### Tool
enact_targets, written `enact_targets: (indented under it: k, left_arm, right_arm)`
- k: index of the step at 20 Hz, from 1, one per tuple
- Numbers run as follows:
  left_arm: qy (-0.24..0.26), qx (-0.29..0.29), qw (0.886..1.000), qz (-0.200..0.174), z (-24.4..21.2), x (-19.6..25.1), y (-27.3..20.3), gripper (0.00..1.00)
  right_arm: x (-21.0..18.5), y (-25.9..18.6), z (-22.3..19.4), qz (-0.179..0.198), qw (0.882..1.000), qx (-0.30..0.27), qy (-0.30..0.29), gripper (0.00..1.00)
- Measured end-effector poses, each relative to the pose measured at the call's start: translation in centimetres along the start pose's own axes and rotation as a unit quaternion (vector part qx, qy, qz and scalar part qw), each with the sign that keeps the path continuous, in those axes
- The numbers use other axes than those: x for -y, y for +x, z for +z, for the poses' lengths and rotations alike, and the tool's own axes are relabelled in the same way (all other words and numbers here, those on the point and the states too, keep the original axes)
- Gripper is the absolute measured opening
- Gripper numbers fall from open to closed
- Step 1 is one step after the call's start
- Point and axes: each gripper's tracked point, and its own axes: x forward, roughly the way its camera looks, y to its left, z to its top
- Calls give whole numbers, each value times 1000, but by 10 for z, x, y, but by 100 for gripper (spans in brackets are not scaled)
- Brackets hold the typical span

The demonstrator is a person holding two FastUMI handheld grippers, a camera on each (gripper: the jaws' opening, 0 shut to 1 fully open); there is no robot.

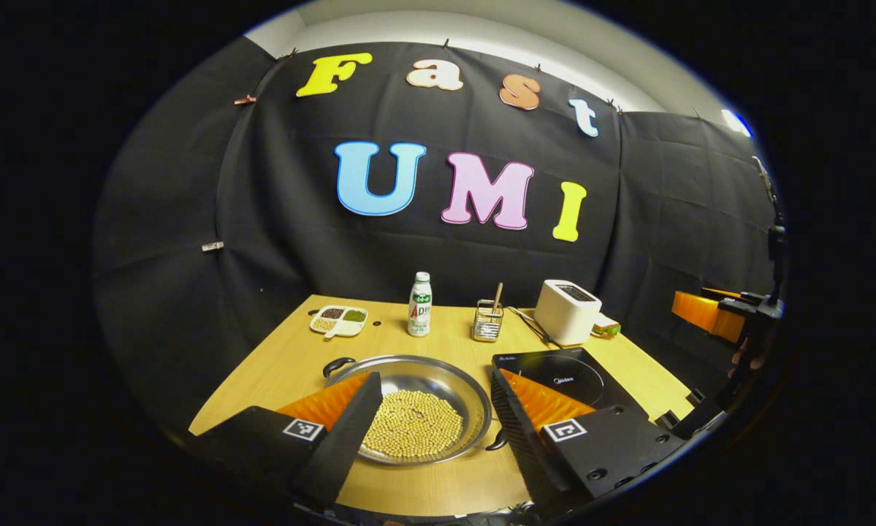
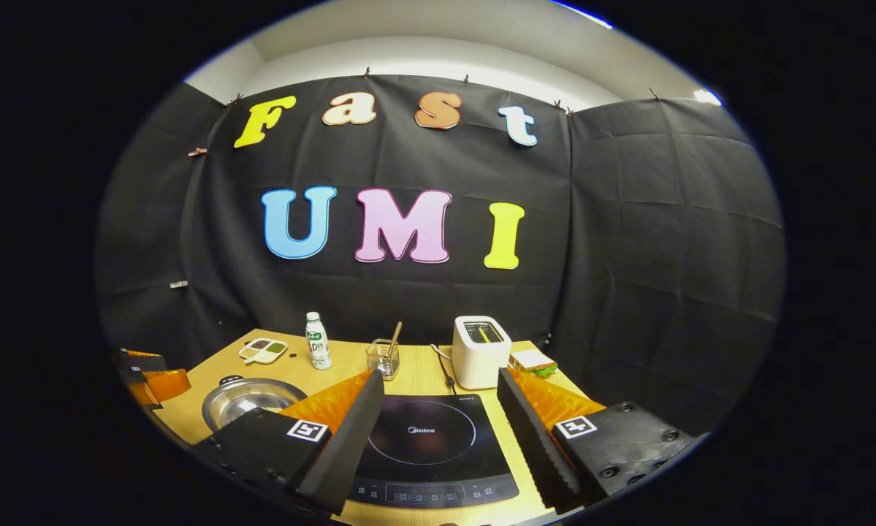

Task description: First push the handle of the pot to place it horizontally, then grasp the pot with both hands and set it on the induction cooktop.

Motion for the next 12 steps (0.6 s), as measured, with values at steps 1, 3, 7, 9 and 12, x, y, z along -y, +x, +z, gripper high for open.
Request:
enact_targets:
  k: [1,3,7,9,12]
  left_arm:
    - [0,-11,1000,-1,-6,-3,2,93]
    - [2,-35,999,-8,-17,-2,6,88]
    - [26,-77,996,-34,-33,7,9,68]
    - [31,-95,994,-49,-42,15,11,56]
    - [35,-135,988,-59,-65,23,11,42]
  right_arm:
    - [2,1,0,-1,1000,1,-7,97]
    - [6,0,-1,-6,1000,0,-10,98]
    - [11,4,-10,-13,1000,-8,2,98]
    - [16,11,-11,-13,1000,-11,11,99]
    - [19,24,-13,-8,1000,-14,18,98]
